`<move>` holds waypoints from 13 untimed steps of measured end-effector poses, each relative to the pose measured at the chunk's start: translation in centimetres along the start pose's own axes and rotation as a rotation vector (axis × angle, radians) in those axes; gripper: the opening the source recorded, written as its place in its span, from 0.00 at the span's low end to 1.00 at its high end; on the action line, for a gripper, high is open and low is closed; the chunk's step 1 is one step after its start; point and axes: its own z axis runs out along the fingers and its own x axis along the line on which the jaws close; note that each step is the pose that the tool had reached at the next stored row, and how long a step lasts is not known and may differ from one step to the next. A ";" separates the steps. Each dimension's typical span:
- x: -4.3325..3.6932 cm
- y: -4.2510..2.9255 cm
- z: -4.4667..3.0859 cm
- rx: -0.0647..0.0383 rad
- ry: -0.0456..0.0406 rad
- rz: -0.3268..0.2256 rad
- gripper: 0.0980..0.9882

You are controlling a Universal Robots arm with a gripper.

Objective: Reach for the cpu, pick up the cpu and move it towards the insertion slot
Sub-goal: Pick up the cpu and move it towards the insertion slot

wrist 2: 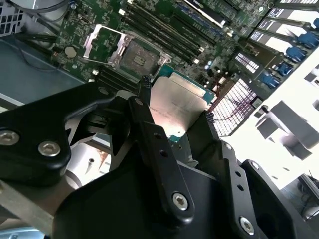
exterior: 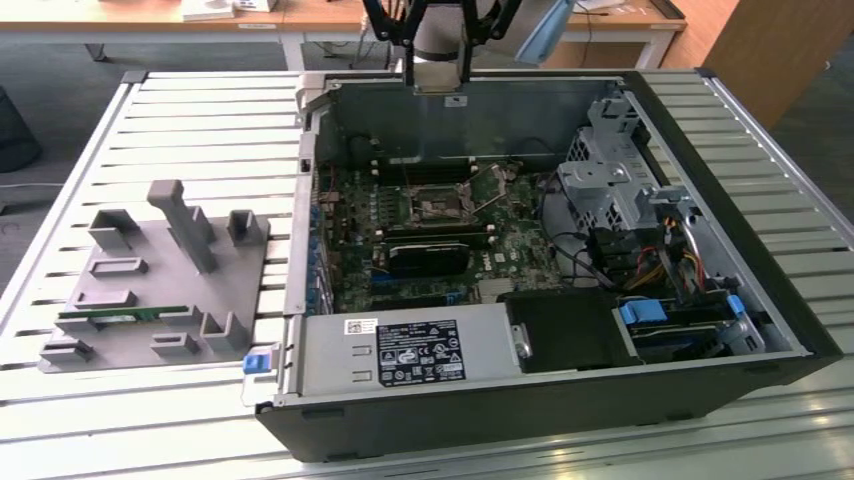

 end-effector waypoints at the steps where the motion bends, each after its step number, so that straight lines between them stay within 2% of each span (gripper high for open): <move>1: -0.17 0.19 0.01 0.000 0.0001 0.000 0.50; 10: -1.10 1.97 0.12 0.000 0.0000 0.000 0.50; 13: -1.17 2.25 0.16 -0.003 0.0000 0.000 0.50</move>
